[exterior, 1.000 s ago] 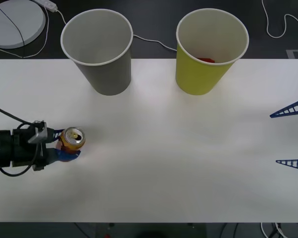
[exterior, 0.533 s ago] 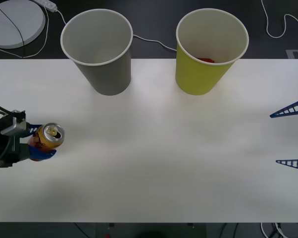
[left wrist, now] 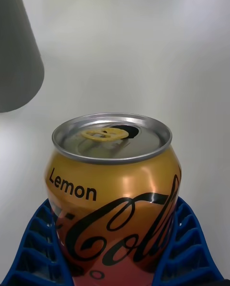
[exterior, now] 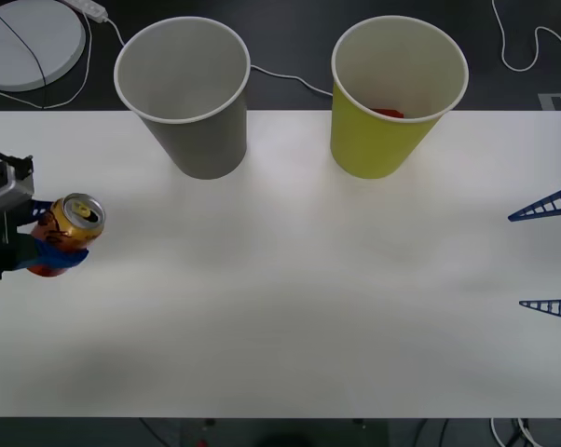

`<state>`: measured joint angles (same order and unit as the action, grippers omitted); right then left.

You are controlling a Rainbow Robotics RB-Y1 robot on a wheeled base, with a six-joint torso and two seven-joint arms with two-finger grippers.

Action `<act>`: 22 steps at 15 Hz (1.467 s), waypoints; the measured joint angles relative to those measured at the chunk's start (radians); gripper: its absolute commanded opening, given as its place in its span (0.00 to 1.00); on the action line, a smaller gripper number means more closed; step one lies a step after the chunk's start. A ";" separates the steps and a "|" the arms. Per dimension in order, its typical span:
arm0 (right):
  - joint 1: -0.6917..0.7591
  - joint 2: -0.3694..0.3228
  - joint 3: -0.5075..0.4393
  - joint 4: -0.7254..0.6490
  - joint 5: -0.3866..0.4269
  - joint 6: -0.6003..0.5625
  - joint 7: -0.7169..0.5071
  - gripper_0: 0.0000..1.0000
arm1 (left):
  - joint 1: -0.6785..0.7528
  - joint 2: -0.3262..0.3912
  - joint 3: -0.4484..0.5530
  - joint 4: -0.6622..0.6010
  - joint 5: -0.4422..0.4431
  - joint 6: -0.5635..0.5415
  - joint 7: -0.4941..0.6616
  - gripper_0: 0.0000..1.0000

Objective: Put the can into the green bin and the plastic bottle into the gray bin

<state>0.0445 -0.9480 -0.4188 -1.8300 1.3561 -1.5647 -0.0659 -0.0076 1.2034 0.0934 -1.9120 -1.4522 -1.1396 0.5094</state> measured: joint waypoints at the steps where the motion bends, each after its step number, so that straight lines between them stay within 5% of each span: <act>1: 0.000 0.000 0.000 0.000 0.000 0.000 0.000 1.00 | -0.027 0.004 0.000 -0.020 -0.029 -0.017 0.047 0.02; 9: 0.000 0.000 0.000 0.000 0.000 0.000 0.000 1.00 | -0.369 -0.005 -0.018 -0.165 -0.052 -0.302 0.408 0.02; 16: 0.000 0.000 0.000 0.000 0.000 0.000 0.000 1.00 | -0.913 -0.098 -0.369 -0.078 -0.114 -0.404 0.754 0.03; 22: 0.000 0.000 0.000 0.000 0.000 0.000 0.000 1.00 | -1.193 -0.241 -0.576 0.084 -0.198 -0.380 0.885 0.03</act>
<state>0.0445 -0.9480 -0.4188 -1.8300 1.3560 -1.5647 -0.0660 -1.2008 0.9622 -0.4823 -1.8279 -1.6500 -1.5199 1.3940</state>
